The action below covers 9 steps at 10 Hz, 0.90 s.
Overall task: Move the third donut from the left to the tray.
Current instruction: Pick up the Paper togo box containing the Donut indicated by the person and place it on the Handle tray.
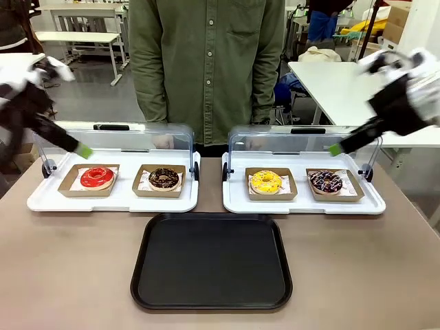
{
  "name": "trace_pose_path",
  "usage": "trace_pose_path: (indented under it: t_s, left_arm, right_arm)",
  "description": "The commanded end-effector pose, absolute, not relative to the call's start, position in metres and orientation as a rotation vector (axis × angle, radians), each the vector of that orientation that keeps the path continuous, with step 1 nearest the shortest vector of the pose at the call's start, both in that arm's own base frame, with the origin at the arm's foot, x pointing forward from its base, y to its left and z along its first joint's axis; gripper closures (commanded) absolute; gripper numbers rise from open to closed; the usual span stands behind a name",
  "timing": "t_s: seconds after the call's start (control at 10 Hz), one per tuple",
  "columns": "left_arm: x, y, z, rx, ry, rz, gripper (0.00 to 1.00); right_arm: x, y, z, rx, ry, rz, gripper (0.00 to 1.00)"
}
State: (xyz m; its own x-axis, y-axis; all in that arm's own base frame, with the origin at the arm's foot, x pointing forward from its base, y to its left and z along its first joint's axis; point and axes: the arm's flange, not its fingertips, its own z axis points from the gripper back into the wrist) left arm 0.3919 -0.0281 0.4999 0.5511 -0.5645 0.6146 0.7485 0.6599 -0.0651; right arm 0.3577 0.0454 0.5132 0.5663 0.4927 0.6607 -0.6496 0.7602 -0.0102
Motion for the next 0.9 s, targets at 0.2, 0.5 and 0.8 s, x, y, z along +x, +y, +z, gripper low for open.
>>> trace_pose_path:
  t_s: [0.2,0.5,0.8]
  left_arm:
    - [0.396,0.084,0.491,-0.525,-0.675,-0.965,0.0]
    - [0.382,0.151,0.486,-0.593,-0.824,-1.01,0.0]
    - [0.383,0.172,0.47,-0.662,-0.923,-1.02,0.0]
  right_arm:
    - [0.365,-0.077,0.524,0.437,-0.752,0.779,0.0]
    - [0.349,-0.151,0.517,0.568,-0.816,0.779,0.0]
    - [0.343,-0.193,0.503,0.65,-0.88,0.781,0.0]
